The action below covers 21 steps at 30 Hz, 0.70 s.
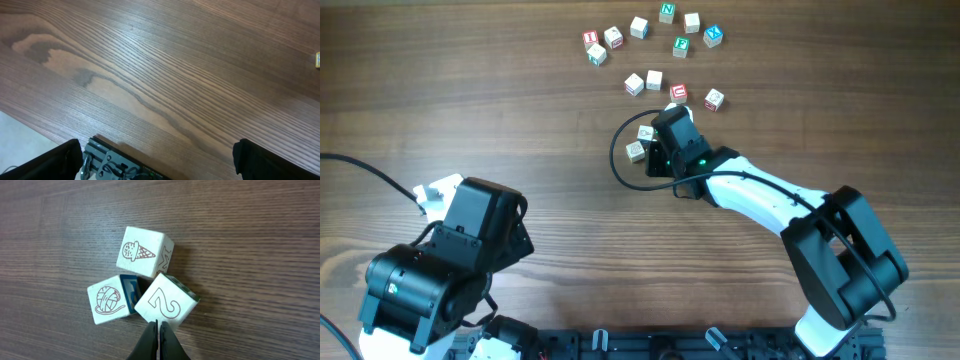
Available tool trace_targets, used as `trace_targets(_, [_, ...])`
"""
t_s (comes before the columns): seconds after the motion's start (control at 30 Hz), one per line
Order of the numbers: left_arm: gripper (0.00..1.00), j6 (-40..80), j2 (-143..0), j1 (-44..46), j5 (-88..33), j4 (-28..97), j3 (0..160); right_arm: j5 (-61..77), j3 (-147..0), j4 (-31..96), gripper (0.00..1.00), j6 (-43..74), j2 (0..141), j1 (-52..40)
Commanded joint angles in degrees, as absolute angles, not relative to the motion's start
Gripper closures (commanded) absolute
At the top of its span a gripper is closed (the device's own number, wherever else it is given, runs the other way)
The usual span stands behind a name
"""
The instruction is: Form a circle
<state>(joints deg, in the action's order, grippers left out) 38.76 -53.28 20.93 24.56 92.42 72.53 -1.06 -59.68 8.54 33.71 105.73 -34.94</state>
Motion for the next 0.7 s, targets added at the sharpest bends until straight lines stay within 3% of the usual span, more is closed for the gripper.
trace_targets(0.0, [0.00,39.70,-53.15,20.60,24.49,92.40,72.31,-3.20,-59.77,8.47,0.95,33.19,100.14,-34.52])
trace_targets(0.27, [0.00,39.70,-53.15,20.60,24.49,92.40,72.31,-13.52,-59.00,17.26,0.95,35.11,95.00,-34.52])
trace_targets(0.67, [0.00,39.70,-53.15,20.60,24.49,92.40,72.31,-13.63,-57.30,8.95,0.95,36.60,103.55,-32.53])
